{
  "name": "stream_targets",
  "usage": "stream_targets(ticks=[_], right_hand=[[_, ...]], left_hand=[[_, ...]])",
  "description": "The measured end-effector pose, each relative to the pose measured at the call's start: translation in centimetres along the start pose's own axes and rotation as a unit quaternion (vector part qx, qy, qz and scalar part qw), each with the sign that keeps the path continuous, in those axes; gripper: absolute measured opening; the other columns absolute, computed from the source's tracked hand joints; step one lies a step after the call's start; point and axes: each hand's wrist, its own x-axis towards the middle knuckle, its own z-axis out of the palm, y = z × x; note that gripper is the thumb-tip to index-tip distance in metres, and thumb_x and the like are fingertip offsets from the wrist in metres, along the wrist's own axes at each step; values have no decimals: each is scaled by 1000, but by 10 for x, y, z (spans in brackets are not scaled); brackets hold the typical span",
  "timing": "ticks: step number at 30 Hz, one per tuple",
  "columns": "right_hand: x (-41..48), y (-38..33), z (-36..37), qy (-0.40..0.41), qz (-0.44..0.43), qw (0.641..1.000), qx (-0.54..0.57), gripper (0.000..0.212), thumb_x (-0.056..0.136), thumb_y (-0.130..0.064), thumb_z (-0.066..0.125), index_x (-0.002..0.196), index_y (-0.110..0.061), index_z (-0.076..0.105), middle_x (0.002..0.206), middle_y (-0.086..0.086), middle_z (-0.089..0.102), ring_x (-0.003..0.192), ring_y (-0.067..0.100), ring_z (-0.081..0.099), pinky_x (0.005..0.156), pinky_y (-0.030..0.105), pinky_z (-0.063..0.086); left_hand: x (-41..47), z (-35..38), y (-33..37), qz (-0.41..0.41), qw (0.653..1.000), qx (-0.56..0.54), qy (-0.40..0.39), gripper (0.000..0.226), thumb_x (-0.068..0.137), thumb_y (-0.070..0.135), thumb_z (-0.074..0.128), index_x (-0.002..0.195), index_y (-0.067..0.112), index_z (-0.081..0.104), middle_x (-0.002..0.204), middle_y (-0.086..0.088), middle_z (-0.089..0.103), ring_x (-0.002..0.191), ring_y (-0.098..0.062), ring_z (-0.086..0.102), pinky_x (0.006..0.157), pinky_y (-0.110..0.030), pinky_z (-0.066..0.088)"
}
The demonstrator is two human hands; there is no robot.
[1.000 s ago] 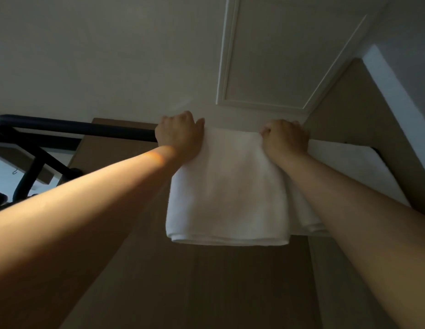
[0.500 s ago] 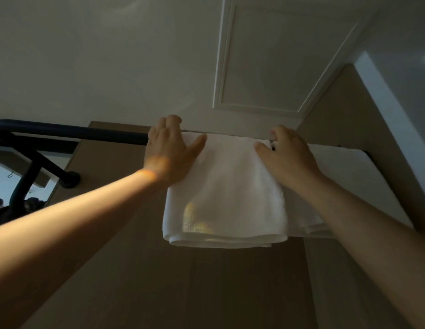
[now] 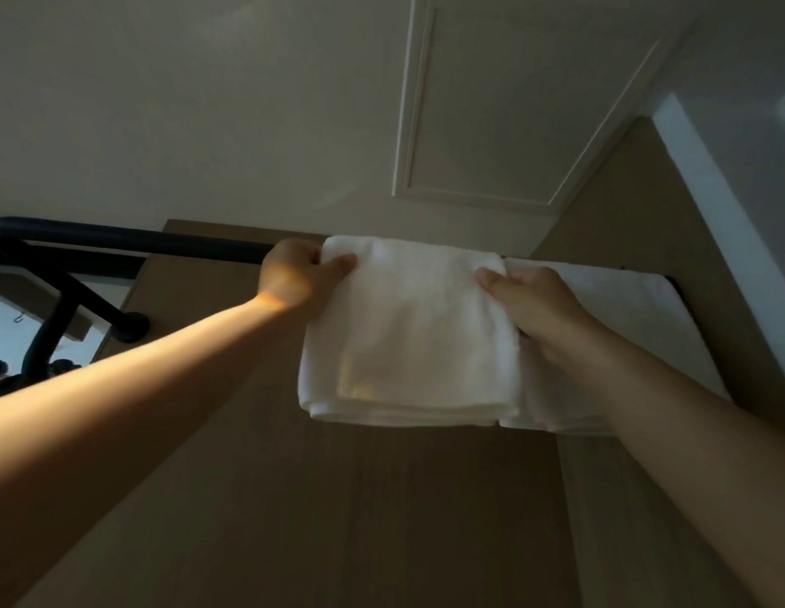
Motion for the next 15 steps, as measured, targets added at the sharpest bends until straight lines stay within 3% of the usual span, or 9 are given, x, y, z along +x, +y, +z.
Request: stream_targets(ticks=[2,4,7,10,15], right_hand=[[12,-7,2,66,-52,995,-58,38,94,-39,61,91,-2,72,94,15,72,90,32,68,81,39,55],[25,-12,3,103,-69,983,-137,40,92,-44,60,81,-7,68,92,13,69,93,35,67,73,35,48],[38,-17,11,157,-74,947,-271,46,93,-48,58,103,-4,67,112,19,66,107,38,61,77,36,44],[36,-17,18,172,-116,906,-370,48,99,-44,49,113,-1,62,120,21,63,112,40,58,82,39,44],[29,-6,15,156,-126,905,-376,49,101,-46,41,115,-1,56,120,21,61,111,39,57,75,35,35]], left_hand=[[10,1,8,26,998,40,30,41,88,36,66,57,12,53,52,2,47,49,-9,43,38,-13,30],[19,4,15,45,993,98,44,48,89,39,63,55,11,45,54,-1,43,52,-19,42,46,-26,30],[23,14,18,82,974,201,60,41,93,45,53,79,6,55,86,-13,56,82,-33,54,65,-34,35],[19,20,12,107,955,265,80,51,99,47,40,107,1,60,116,-20,54,103,-38,56,81,-38,41],[12,17,1,120,955,262,77,51,99,49,37,105,1,56,116,-19,51,100,-40,54,74,-37,33]])
